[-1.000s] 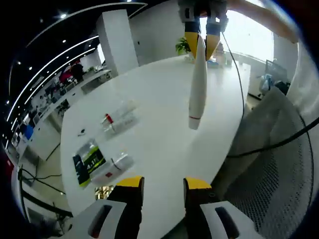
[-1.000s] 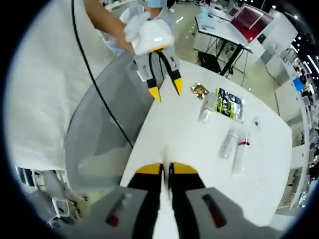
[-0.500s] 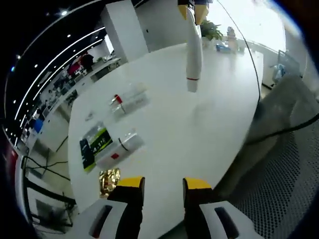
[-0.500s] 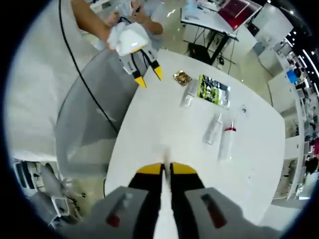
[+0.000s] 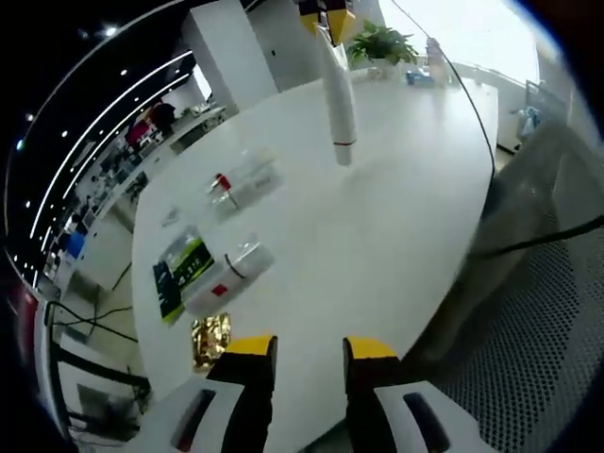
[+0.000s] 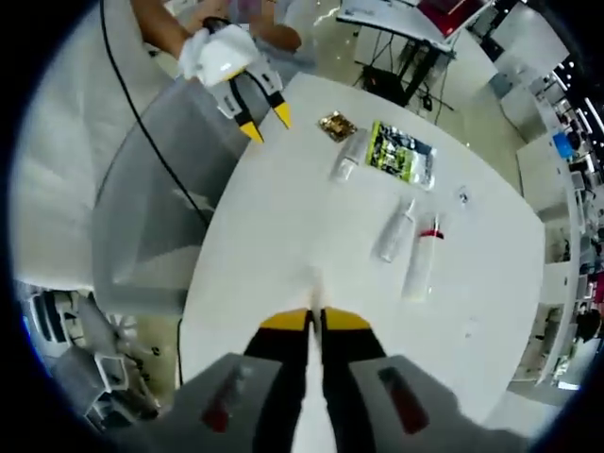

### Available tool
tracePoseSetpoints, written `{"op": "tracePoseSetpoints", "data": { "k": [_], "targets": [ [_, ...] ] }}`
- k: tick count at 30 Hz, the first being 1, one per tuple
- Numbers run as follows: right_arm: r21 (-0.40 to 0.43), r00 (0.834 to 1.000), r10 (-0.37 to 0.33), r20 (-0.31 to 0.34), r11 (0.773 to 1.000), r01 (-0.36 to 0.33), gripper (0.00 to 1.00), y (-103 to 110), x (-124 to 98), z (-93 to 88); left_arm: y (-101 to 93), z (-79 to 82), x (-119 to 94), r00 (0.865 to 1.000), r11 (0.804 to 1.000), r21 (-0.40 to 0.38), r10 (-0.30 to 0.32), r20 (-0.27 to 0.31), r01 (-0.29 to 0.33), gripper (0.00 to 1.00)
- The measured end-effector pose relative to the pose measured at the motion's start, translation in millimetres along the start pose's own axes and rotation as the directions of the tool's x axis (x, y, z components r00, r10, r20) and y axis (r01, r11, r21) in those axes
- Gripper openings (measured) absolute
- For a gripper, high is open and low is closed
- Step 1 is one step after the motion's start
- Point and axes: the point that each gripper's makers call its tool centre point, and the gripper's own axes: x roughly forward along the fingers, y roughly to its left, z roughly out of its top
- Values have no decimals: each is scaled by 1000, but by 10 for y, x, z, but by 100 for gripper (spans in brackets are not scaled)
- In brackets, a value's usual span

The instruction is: Arrange the skincare products in the storage area until every visible bottle or jar stands upright without overlapping.

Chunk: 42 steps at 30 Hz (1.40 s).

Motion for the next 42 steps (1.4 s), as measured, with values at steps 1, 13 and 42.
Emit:
{"op": "tracePoseSetpoints", "data": {
  "k": [1,13,42],
  "targets": [
    [2,1000,7,-4,1000,-7,3,-19,19,-12,4,-7,0,1000,1000,-4,0,-4,0,29],
    [18,998,37,-55,999,-36,2,-152,169,-95,56,-52,1,1000,999,-39,14,-18,-15,29],
    [115,999,15,-34,993,-11,1,-468,172,-202,63,-109,14,999,998,-59,15,-42,-17,29]
  ]
}}
